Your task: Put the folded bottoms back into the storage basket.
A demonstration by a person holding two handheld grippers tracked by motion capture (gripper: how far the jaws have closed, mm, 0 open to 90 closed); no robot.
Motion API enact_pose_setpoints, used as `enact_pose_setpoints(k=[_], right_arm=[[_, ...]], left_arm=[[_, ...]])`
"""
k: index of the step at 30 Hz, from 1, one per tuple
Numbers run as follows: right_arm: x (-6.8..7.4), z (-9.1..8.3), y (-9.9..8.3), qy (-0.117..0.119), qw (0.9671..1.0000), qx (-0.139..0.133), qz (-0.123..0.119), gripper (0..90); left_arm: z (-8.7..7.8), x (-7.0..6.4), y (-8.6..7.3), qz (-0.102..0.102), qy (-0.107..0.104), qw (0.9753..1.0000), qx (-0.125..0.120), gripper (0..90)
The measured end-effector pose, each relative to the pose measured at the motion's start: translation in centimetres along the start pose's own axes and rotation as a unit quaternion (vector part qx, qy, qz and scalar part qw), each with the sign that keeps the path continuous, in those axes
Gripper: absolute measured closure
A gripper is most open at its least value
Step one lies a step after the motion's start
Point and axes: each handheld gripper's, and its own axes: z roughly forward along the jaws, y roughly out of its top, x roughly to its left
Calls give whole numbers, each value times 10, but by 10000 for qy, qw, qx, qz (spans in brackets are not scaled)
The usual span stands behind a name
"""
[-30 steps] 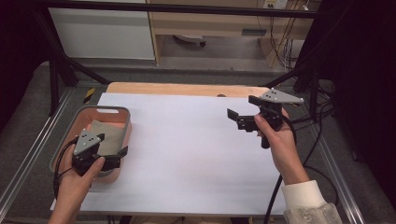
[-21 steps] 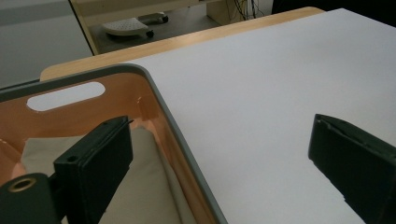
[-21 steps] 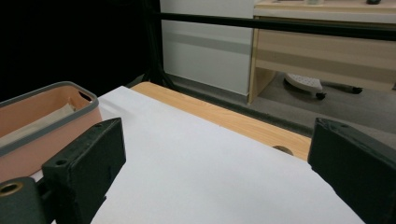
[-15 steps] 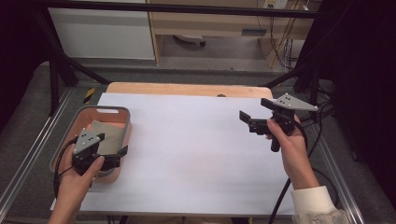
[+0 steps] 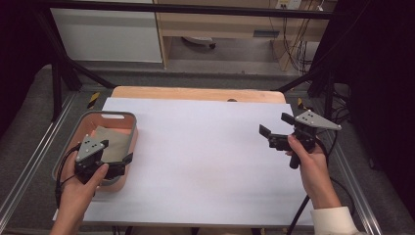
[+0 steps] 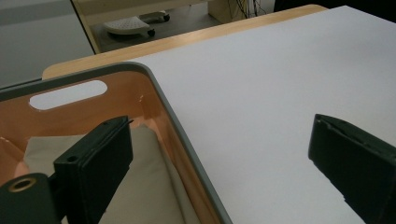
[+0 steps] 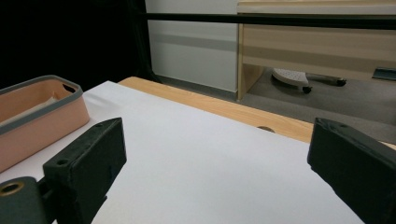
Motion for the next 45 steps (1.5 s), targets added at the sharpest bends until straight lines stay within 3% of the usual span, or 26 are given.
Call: enact_pose_setpoints(k=[18, 24, 35, 45], right_arm=[[-17, -32, -47, -255, 9993, -81, 266, 42], [-18, -31, -69, -310, 9989, -12, 337, 42], [-14, -26, -105, -284, 9983, 176, 469, 42], [2, -14, -123, -108, 9983, 335, 462, 45]], left_arm=[[-4, -1, -3, -67, -75, 9999, 26, 66], [-4, -4, -3, -118, -97, 9999, 41, 64], [-3, -11, -8, -34, -134, 9998, 117, 62], [-3, -11, -11, -26, -199, 9997, 127, 62]])
